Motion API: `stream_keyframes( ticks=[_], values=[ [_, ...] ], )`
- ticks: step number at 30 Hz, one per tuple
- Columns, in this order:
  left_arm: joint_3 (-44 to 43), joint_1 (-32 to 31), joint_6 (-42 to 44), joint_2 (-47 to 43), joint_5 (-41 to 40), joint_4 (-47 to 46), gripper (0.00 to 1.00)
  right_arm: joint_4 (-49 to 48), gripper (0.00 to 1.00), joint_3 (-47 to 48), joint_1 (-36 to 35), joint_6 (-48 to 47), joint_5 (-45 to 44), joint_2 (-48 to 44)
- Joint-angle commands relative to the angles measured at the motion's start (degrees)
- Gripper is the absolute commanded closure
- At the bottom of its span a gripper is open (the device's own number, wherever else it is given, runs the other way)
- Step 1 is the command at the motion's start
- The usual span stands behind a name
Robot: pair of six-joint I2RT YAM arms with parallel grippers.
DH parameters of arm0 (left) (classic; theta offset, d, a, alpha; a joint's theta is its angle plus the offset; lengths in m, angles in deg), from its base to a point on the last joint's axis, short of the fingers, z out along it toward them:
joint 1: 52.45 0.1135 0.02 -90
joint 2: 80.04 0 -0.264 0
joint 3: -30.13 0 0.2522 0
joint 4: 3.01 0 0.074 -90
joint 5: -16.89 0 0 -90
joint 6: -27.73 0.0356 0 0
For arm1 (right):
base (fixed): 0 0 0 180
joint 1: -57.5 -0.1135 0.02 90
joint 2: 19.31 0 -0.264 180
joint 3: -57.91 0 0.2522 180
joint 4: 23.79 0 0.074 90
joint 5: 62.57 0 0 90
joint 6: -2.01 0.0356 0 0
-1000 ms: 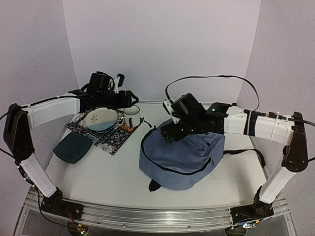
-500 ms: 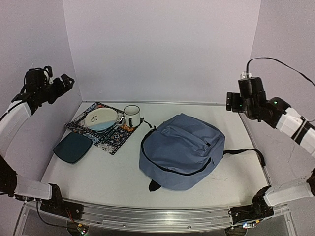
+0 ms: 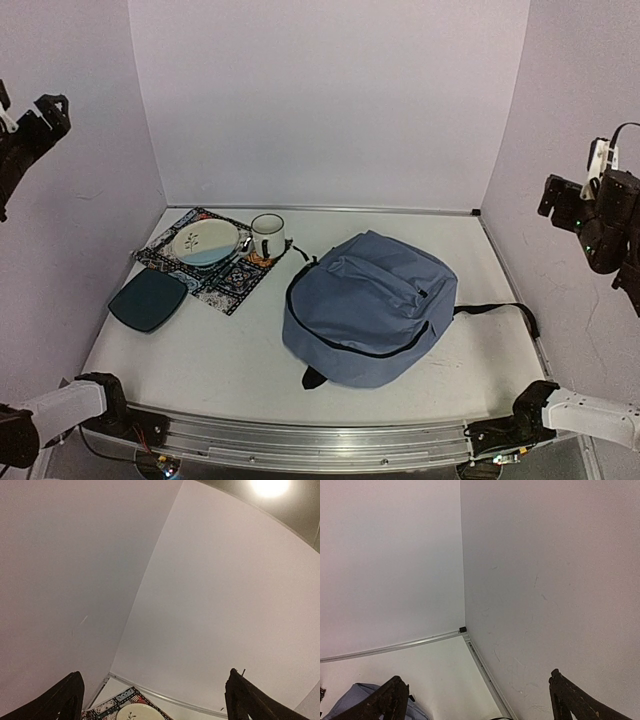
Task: Pack the student bag
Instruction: Reset both arms
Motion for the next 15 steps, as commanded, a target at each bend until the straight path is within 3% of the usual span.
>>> stream_keyframes(
  ticks=[1,15],
  values=[
    [-3.0,-0.5,3.9,-1.0,-4.8,1.5,0.00,0.1,0.02,1.3,-0.2,-3.9,-1.7,0.2],
    [-0.5,-1.9,5.0,-3.0,-5.1,0.9,0.00,0.0,0.02,1.0,-0.2,-5.7,-2.0,0.6]
  ],
)
